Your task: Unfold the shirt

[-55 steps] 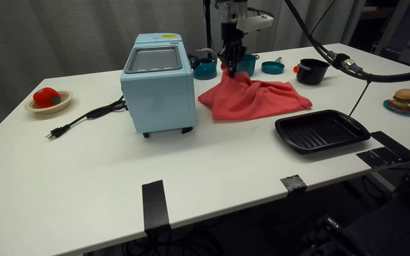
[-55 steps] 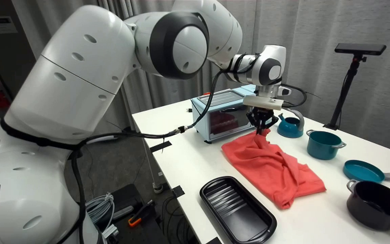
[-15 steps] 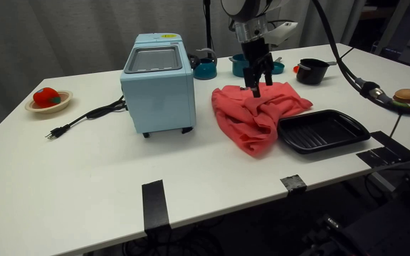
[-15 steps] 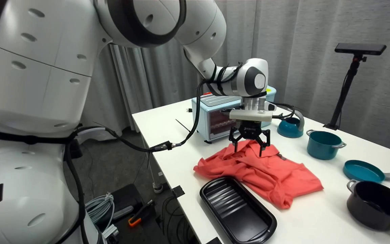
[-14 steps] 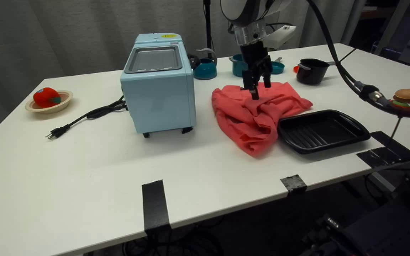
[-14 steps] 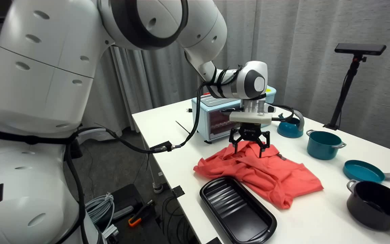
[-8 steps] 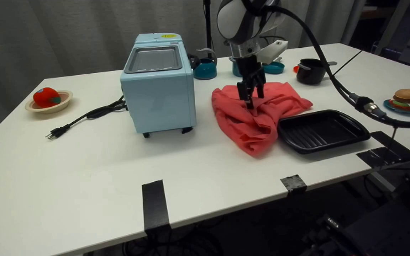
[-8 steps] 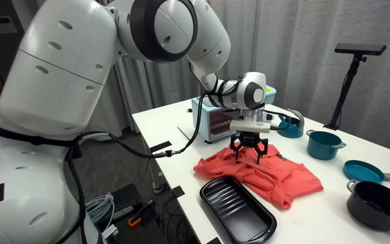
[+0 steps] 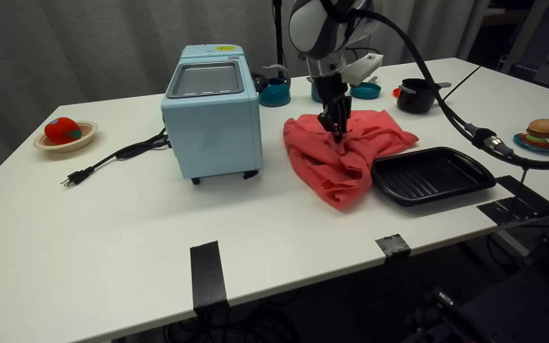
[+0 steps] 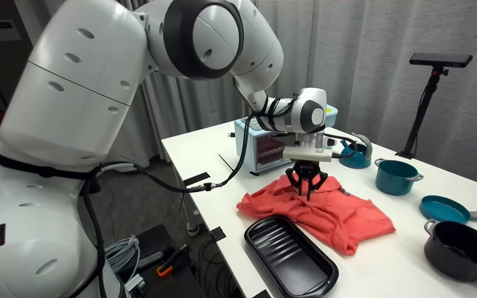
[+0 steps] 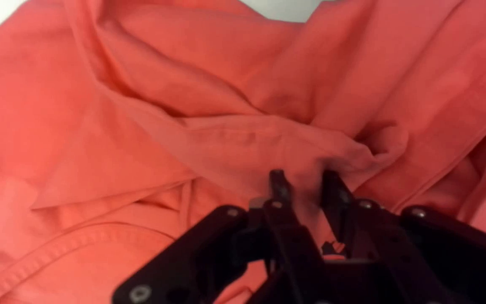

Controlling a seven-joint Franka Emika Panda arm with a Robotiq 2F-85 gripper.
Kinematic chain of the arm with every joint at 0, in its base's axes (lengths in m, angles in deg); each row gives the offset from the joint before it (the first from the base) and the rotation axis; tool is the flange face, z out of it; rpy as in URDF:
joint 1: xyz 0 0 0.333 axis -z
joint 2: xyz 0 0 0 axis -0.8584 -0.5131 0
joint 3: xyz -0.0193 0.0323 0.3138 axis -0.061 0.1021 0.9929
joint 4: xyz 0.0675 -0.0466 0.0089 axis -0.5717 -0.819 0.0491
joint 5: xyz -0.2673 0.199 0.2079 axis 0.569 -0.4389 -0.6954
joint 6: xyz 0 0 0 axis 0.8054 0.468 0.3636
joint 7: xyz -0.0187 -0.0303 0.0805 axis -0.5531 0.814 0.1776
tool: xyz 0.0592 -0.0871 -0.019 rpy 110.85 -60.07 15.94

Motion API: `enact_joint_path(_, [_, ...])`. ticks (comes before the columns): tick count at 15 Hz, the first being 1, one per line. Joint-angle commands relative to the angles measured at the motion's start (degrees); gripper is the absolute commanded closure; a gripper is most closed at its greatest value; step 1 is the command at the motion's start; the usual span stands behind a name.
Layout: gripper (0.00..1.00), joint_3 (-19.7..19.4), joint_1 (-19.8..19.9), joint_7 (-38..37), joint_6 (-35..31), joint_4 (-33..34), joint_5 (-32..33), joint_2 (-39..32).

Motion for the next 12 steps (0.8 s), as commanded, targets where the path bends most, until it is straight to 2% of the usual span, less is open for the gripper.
enact_joint_path(1, [0.99,-0.30,0.79,-0.09,2.06,-2.97,-0.24,5.21])
enact_joint_path(7, [0.99,0.17,2.08,2.60,11.56,-10.29,-0.89,16.19])
enact_joint_path(12, [0.99,-0.90,2.33,1.60,21.50,-17.78,0.63,22.83])
